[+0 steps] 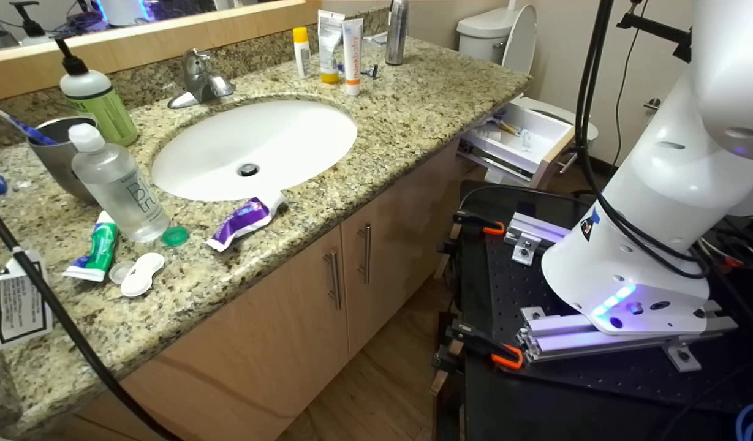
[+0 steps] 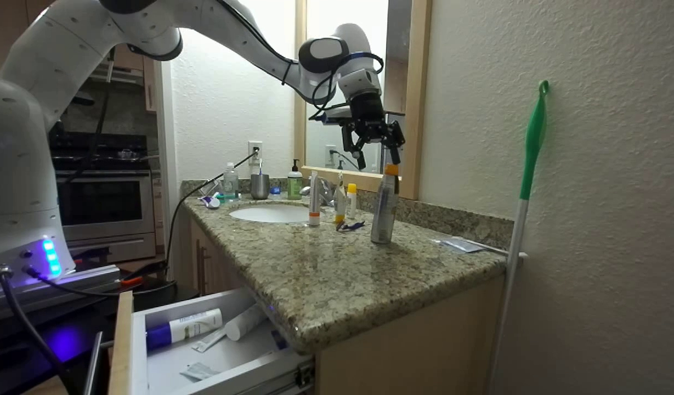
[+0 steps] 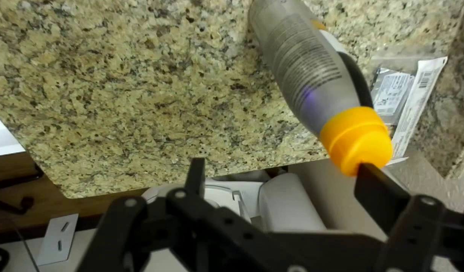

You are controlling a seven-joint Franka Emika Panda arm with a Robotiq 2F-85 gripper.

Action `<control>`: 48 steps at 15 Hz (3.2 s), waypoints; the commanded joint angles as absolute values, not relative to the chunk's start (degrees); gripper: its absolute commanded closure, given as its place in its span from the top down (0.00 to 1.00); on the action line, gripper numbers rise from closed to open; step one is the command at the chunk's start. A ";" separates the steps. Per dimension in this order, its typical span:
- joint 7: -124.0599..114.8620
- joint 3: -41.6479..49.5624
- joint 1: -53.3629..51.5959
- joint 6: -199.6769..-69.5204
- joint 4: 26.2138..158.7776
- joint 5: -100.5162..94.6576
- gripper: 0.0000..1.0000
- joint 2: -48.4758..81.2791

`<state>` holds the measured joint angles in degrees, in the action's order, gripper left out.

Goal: Pick the bottle and move it to the left

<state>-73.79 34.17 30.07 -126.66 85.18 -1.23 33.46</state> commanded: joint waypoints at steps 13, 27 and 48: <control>-66.23 29.73 33.54 -124.53 84.71 5.24 1.00 29.09; -60.67 24.87 38.53 -112.50 70.96 9.46 1.00 40.23; -65.64 27.38 38.52 -112.55 71.22 5.70 1.00 41.12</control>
<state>-65.64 27.39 38.52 -112.56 71.22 5.69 41.12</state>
